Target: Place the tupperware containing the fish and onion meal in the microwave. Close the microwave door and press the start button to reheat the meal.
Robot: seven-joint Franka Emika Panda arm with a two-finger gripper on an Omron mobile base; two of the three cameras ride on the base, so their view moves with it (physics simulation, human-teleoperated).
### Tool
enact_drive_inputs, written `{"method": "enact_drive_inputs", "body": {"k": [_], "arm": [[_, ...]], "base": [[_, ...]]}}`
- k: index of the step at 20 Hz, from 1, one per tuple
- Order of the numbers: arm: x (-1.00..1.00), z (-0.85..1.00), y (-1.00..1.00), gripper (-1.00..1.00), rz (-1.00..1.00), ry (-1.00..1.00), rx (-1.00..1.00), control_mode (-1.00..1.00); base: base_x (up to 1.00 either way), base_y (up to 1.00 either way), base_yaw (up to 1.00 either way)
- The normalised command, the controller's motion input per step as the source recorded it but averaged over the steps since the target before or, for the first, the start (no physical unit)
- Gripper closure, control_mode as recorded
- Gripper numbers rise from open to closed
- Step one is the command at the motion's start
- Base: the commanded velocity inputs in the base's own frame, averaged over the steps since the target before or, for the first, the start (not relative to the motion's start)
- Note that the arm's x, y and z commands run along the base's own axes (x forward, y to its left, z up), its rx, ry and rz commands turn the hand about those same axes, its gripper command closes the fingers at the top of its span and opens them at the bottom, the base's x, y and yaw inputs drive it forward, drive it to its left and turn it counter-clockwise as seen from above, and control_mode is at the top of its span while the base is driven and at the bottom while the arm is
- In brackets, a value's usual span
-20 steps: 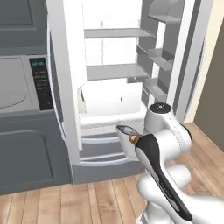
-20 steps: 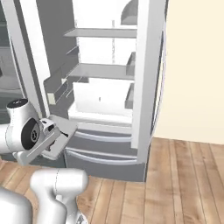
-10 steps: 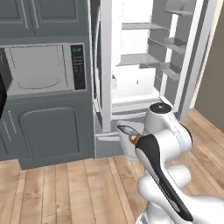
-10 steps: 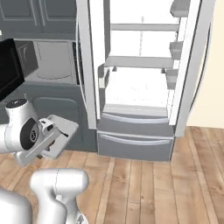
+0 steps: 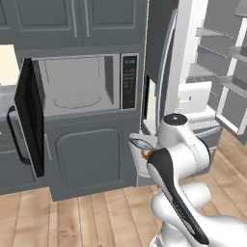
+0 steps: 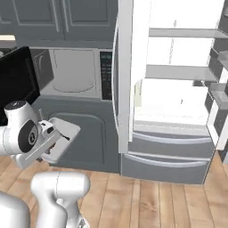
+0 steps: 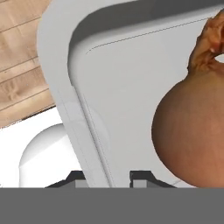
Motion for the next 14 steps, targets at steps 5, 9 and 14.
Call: {"method": "enact_drive_inputs", "body": {"k": [5, 9, 14], "arm": [[0.00, 0.00, 0.00, 1.00, 0.00, 0.00, 0.00, 1.00], [0.00, 0.00, 0.00, 1.00, 0.00, 0.00, 0.00, 1.00], [0.00, 0.00, 0.00, 1.00, 0.00, 0.00, 0.00, 1.00]], "base": [[1.00, 0.43, 0.10], [0.81, 0.65, 0.07], [0.50, 0.69, 0.09]]}}
